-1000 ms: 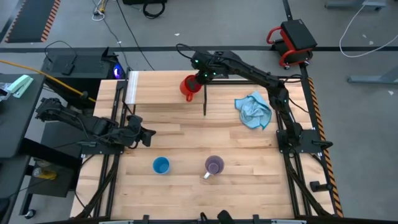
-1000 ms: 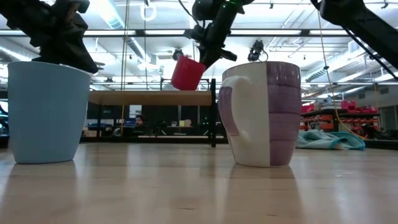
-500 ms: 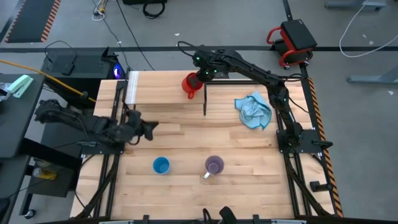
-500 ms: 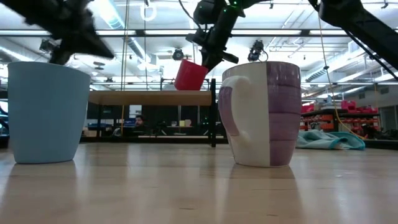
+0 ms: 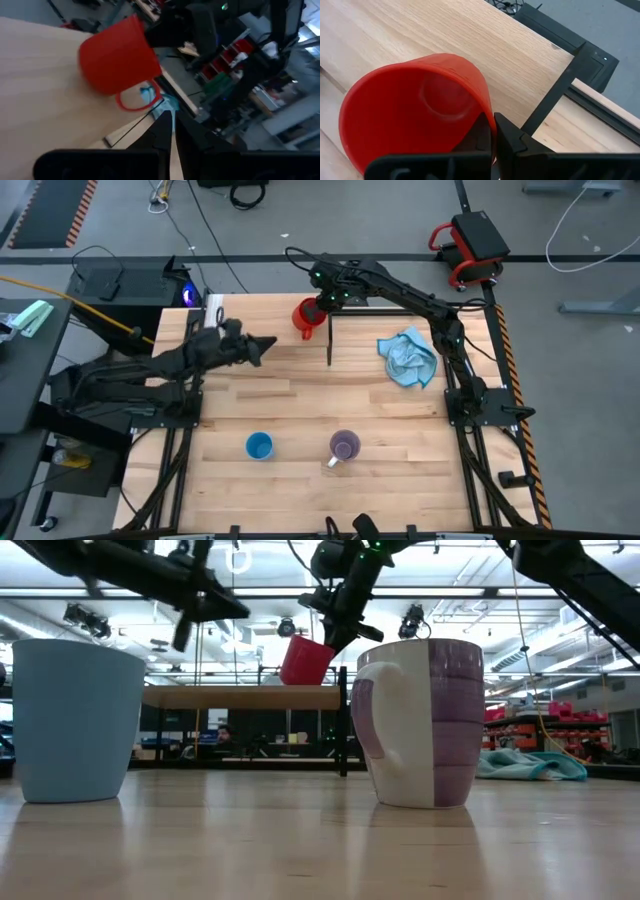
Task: Stack small to large cups/mugs on shelf
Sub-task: Put the orange cup on the shelf
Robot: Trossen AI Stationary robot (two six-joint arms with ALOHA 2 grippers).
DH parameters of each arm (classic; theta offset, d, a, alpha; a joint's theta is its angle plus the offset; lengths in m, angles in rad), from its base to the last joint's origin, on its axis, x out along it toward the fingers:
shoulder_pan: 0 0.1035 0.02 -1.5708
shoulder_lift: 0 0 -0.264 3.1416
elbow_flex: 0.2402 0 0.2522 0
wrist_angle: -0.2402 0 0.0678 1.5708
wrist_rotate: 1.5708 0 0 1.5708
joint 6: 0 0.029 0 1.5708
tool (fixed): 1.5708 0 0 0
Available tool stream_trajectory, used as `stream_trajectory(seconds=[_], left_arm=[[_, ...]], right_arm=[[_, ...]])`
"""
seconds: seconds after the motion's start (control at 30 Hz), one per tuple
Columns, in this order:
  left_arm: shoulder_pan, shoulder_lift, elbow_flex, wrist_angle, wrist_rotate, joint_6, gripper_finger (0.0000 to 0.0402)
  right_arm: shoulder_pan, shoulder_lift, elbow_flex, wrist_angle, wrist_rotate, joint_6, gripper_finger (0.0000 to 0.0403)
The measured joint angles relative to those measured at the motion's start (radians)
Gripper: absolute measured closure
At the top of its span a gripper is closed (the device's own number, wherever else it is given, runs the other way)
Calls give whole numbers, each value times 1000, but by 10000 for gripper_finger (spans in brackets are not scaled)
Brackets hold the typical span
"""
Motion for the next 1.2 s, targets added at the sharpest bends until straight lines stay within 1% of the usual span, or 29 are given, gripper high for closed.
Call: stream_trajectory(seconds=[0.13,0.3,0.4,0.53,0.63,0.73,0.8,0.93,1.1,1.2], left_arm=[[61,120,77,2,94,25,371],[112,257,216,-53,161,85,379],[139,286,293,-195,168,146,383],[164,288,364,-339,130,241,386],[164,288,388,-389,115,315,383],[149,304,401,-394,116,359,381],[143,320,402,-417,119,360,382],[140,366,403,-409,117,349,385],[144,407,402,-345,116,338,381],[149,413,402,-349,101,334,384]], right_arm=[[0,0,0,-1,0,0,398],[0,-1,0,-20,0,1,398],[0,-3,0,-38,-1,4,398],[0,-3,0,-42,-2,7,398],[-2,-3,0,-43,-2,12,398],[-7,-3,0,-47,-8,26,398],[-8,-3,0,-47,-14,29,398],[-8,-3,0,-45,-14,29,398],[-6,-3,0,-45,-26,28,398],[-5,-3,0,-44,-29,28,398]])
